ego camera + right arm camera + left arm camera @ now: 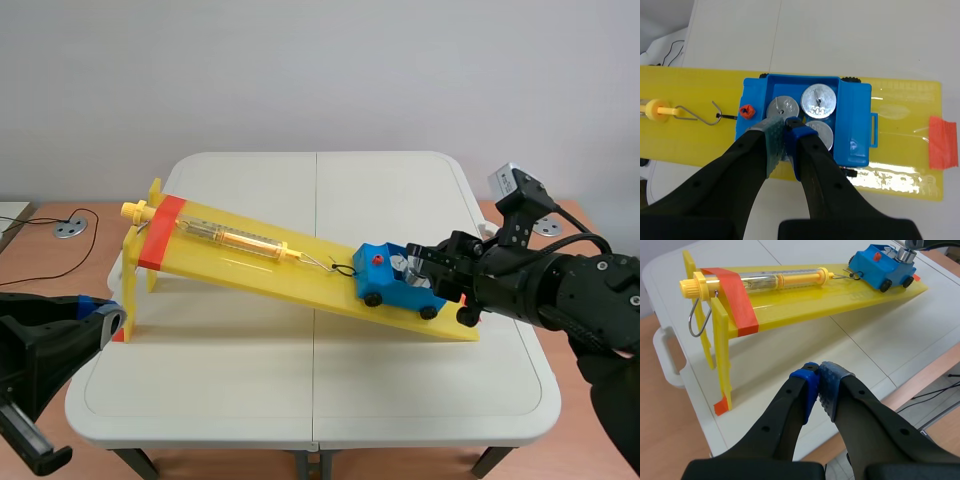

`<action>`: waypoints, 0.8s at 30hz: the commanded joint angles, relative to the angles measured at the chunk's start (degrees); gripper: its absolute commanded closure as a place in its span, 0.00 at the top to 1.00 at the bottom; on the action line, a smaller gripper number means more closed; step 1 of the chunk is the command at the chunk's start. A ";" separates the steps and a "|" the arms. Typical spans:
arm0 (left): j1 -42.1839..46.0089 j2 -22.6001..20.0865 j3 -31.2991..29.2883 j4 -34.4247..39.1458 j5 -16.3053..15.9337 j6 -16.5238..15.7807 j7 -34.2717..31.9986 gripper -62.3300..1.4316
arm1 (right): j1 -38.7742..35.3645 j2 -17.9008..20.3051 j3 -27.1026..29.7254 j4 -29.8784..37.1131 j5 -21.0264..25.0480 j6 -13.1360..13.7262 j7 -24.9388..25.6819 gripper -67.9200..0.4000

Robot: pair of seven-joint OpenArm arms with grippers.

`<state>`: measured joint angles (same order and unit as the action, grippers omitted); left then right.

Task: Place the four metal weights on the blue cart on the ramp.

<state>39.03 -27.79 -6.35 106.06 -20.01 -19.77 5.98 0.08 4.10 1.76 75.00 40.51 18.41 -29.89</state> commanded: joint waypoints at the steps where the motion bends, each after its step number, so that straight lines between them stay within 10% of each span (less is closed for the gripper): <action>1: -1.11 0.13 -0.74 3.74 -4.44 -1.46 -6.10 0.07 | 7.41 -0.83 0.42 2.60 4.74 2.64 7.08 0.01; 24: -1.11 0.13 -0.74 3.74 -4.44 -1.64 -6.12 0.07 | 9.16 -0.94 0.42 1.27 4.50 2.67 7.08 0.15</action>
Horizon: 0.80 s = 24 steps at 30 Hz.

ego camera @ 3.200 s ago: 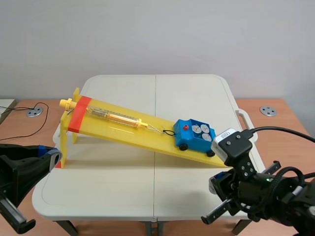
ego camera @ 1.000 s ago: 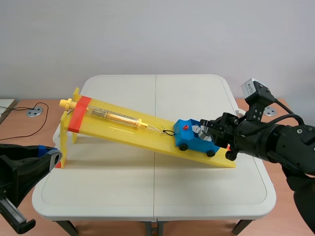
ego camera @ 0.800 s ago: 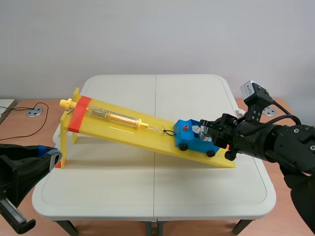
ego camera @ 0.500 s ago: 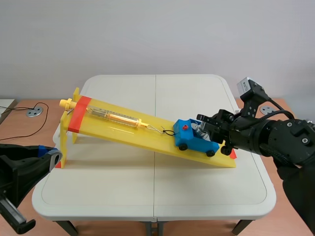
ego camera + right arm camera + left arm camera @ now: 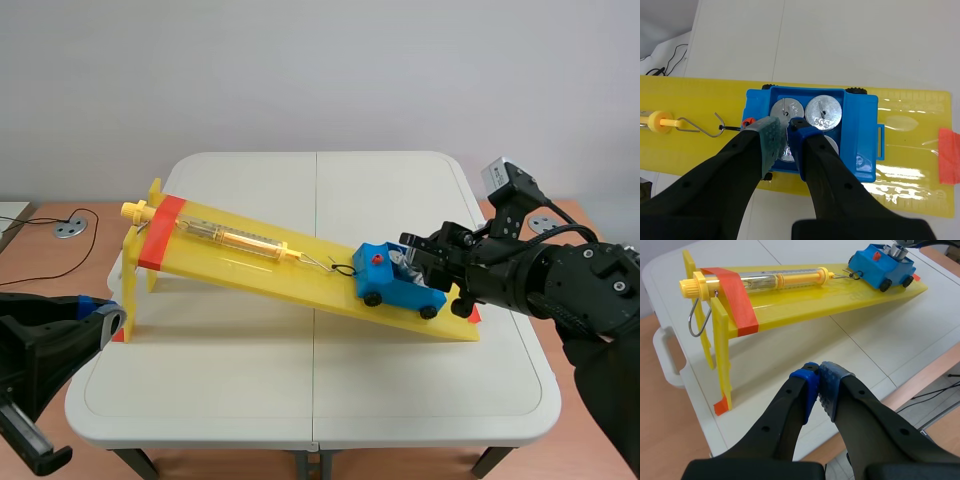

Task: Place the four metal weights on the blue cart on the ramp.

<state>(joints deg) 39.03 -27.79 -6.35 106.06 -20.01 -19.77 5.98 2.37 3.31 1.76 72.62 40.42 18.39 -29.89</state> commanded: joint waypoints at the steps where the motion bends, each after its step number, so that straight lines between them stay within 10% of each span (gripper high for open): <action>1: -1.11 0.13 -0.74 3.74 -4.44 -1.64 -6.12 0.07 | 6.86 -0.15 0.42 3.65 4.59 2.93 7.08 0.17; 7: -1.11 0.13 -0.74 3.74 -4.44 -1.64 -6.12 0.07 | 7.02 -0.15 0.42 3.67 4.66 8.50 8.20 0.40; 24: -1.11 0.13 -0.74 3.74 -4.44 -1.64 -6.12 0.07 | 6.97 0.15 0.59 6.10 5.27 16.26 8.22 0.44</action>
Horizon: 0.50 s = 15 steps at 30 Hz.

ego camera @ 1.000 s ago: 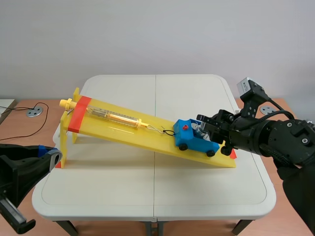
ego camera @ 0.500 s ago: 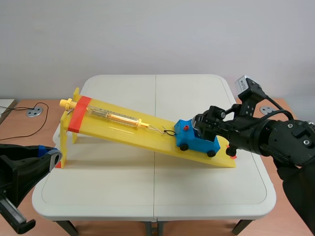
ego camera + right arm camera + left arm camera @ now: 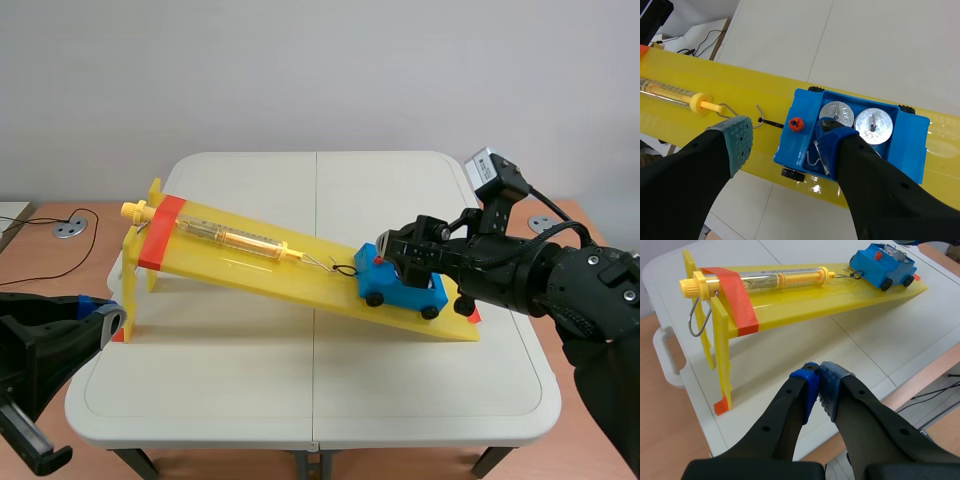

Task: Place the four metal weights on the blue cart on the ramp.

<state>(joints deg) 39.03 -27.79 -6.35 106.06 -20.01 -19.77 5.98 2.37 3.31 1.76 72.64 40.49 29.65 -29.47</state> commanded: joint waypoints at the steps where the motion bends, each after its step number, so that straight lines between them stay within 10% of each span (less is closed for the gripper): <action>1: -1.11 0.13 -0.74 3.74 -4.44 -1.64 -6.12 0.07 | 6.97 0.17 0.59 6.08 5.20 5.81 7.80 0.44; 15: -1.11 0.13 -0.74 3.74 -4.44 -1.66 -6.12 0.07 | 2.86 4.63 7.17 18.53 5.44 10.93 7.02 0.44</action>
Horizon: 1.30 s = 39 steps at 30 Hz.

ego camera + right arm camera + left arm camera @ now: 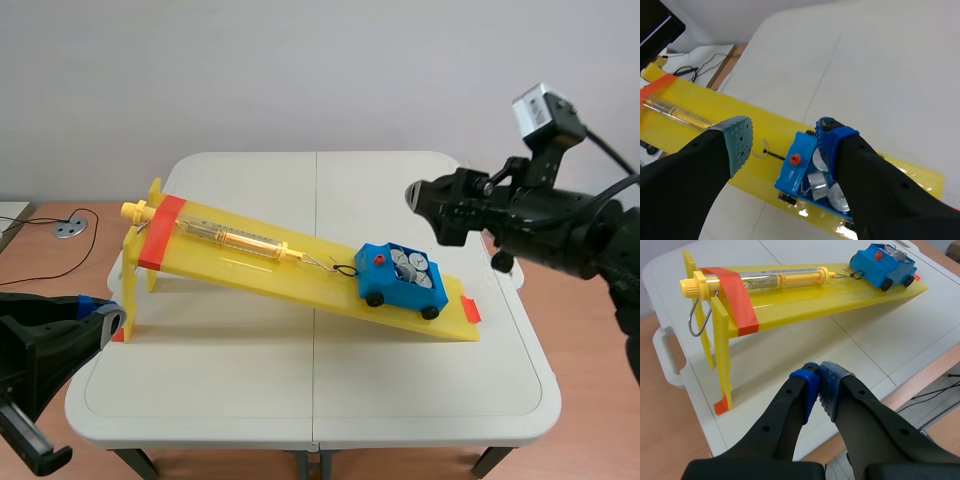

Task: Place the four metal weights on the blue cart on the ramp.

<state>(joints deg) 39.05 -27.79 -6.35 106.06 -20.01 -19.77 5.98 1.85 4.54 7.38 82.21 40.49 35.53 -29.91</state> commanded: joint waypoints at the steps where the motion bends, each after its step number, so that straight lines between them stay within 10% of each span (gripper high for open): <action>1: -1.14 0.13 -0.74 3.74 -4.44 -1.66 -6.12 0.07 | 2.64 4.07 1.86 9.92 5.44 5.05 7.48 0.44; 21: -1.14 0.13 -0.74 3.76 -4.42 -1.68 -6.10 0.07 | -21.20 17.92 12.81 31.17 5.22 5.55 6.64 0.44; 39: -8.41 3.61 2.45 6.45 -3.98 -4.20 -4.85 0.07 | -49.72 11.47 31.47 39.93 8.74 7.19 4.42 0.43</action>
<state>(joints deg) 33.93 -25.52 -5.19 106.21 -19.99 -21.39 6.20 -46.74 15.79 35.11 117.71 42.11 41.23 -30.39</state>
